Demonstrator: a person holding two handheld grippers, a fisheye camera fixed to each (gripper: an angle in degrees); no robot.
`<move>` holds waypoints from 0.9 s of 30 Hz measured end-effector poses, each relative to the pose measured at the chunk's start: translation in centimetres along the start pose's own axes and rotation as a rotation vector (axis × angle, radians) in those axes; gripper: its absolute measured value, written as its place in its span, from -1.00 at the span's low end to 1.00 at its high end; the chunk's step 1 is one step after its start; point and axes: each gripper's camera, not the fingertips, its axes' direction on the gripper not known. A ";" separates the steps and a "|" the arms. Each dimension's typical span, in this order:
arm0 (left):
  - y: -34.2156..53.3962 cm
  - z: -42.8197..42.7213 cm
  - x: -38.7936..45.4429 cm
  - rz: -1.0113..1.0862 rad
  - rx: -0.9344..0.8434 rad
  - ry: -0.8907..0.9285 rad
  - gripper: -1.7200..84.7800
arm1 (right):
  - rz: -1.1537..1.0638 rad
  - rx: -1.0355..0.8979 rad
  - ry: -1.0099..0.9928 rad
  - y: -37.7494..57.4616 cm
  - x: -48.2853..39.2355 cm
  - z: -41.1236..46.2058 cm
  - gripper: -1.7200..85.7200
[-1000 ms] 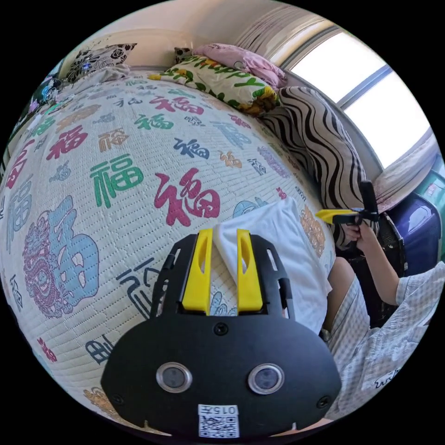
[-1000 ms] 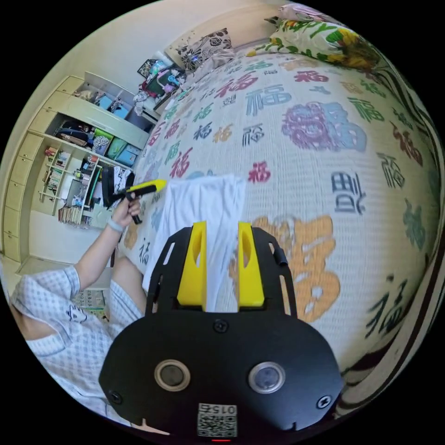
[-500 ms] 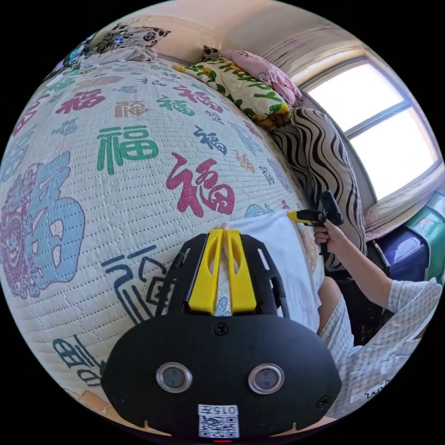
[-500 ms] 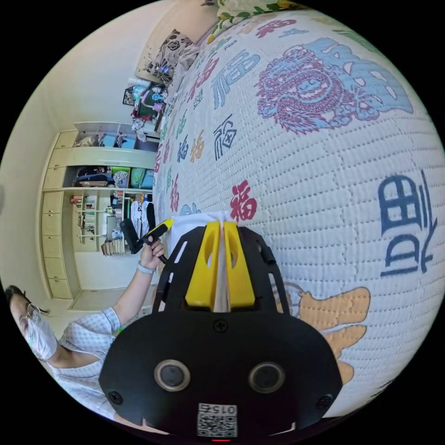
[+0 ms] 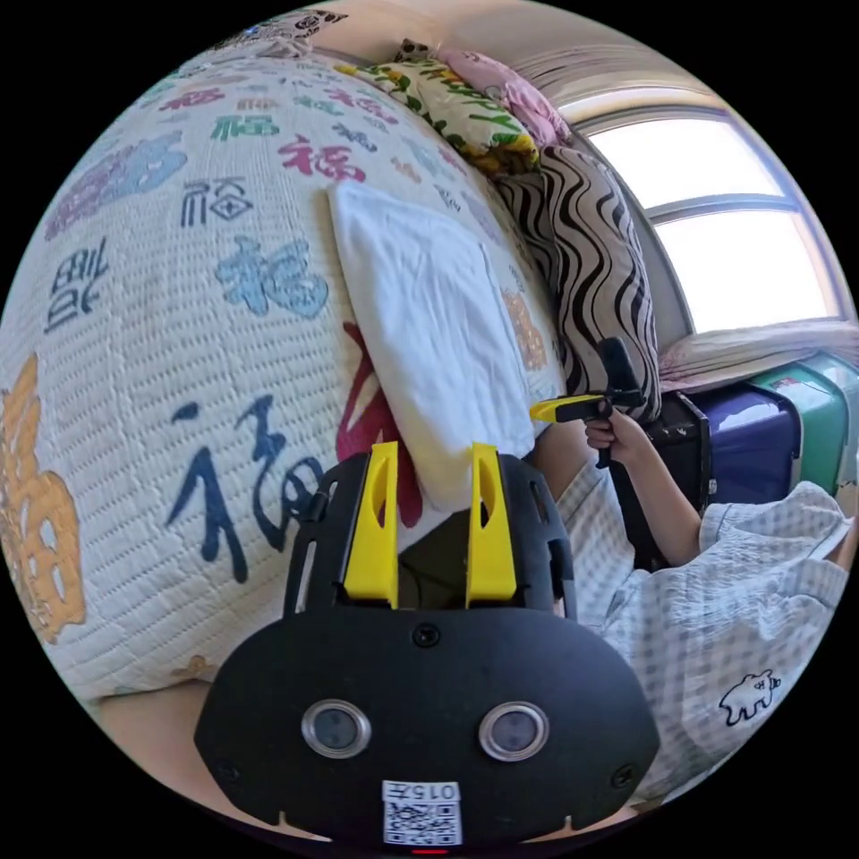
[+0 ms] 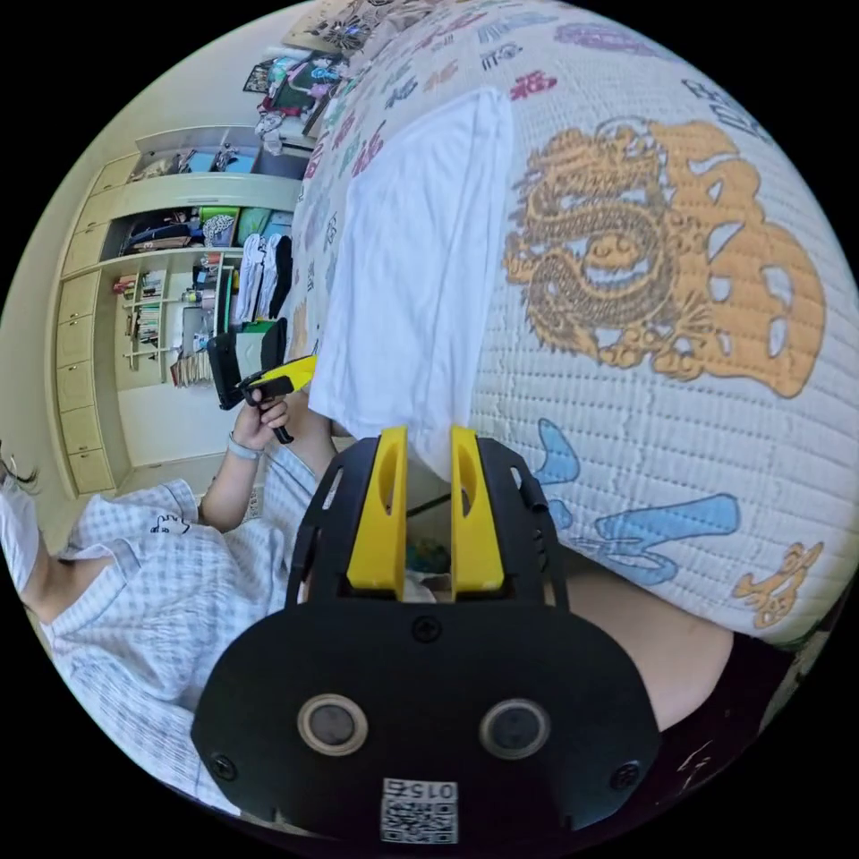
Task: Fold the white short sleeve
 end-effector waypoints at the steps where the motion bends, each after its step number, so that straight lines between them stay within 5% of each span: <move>1: 0.2 0.6 -0.4 -0.017 -0.013 0.015 -0.78 | 0.010 0.002 0.010 0.0 0.3 0.2 -0.91; 10: 1.4 -1.3 0.0 0.001 0.005 -0.092 -0.88 | 0.045 0.030 0.103 1.4 1.1 -1.4 -0.95; 15: 1.8 -3.3 -1.4 -0.033 -0.005 0.020 -0.81 | 0.038 -0.007 0.037 1.3 1.8 -2.3 -0.86; 22: 0.0 -13.4 -4.7 0.009 0.332 0.123 -0.71 | -0.126 0.415 -0.191 1.0 4.0 -10.0 -0.76; 27: -5.5 -13.0 -8.8 -0.020 0.335 0.242 -0.67 | -0.111 0.463 -0.244 -4.5 6.3 -10.7 -0.66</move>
